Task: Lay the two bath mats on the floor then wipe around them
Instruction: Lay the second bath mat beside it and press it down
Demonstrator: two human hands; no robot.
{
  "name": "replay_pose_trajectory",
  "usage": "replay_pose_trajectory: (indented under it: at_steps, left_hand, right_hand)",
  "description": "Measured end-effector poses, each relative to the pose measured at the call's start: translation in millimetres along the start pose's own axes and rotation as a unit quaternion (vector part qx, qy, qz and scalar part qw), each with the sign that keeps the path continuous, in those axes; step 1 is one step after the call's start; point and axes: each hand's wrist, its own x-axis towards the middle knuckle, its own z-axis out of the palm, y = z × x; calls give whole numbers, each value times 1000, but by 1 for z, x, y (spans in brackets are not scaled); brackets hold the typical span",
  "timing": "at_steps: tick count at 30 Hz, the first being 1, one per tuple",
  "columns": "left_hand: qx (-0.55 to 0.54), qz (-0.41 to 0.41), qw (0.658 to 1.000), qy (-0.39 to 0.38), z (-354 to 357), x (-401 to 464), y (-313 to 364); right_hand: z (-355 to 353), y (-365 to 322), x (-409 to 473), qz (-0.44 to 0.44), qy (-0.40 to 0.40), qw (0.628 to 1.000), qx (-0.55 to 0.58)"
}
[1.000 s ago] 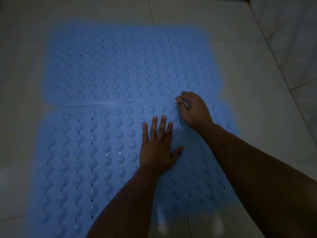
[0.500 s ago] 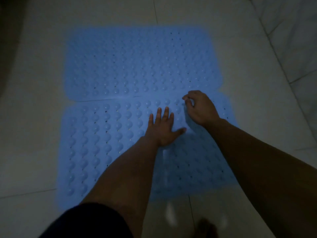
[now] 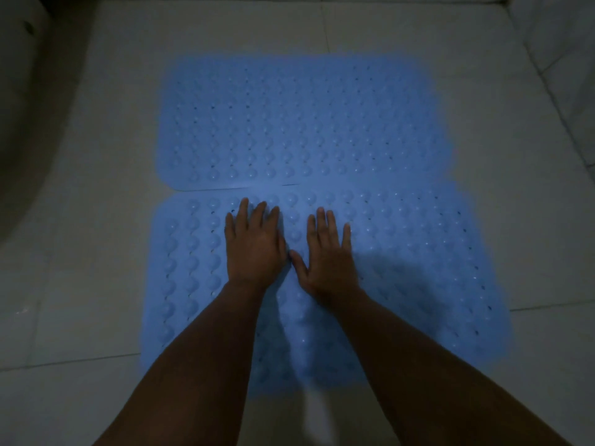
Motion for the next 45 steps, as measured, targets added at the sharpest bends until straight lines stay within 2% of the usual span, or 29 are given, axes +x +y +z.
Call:
replay_pose_trajectory:
  at_steps: [3, 13, 16, 19, 21, 22, 25, 29, 34, 41, 43, 45]
  left_hand:
    - [21, 14, 1000, -14, 5, 5, -5]
    - [29, 8, 999, -12, 4, 1, -16]
    - [36, 11, 999, -15, -6, -7, -15]
    - [29, 11, 1000, -6, -20, -11, -10]
    - [19, 11, 1000, 1, -28, -12, -4]
    - [10, 12, 1000, 3, -29, -12, 0]
    - [0, 38, 999, 1, -21, -14, 11]
    - [8, 73, 996, -50, 9, -13, 27]
    - [8, 78, 995, -62, 42, -18, 32]
    - [12, 68, 993, -92, 40, -17, 35]
    - [7, 66, 992, -103, 38, -16, 35]
    - [7, 63, 990, -127, 37, -16, 35]
  right_hand:
    - [-2, -1, 0, -4, 14, 1000, -18]
    - [1, 0, 5, 0, -26, 1000, -10]
    - [-9, -2, 6, 13, -70, 997, 37]
    - [-33, -2, 20, 37, -175, 981, 76]
    - [-58, -3, 35, 51, -207, 972, 98]
    - [-69, -2, 44, 55, -194, 972, 124]
    - [-90, 6, 63, 66, -87, 977, 184]
    - [-89, 16, 85, 51, 6, 980, 193]
    - [-74, 32, 106, 19, 70, 979, 191]
    - [-40, 32, 107, -16, 176, 964, 198]
    - [-39, 33, 106, -20, 183, 963, 198]
    - [-46, 35, 100, -14, 158, 968, 195]
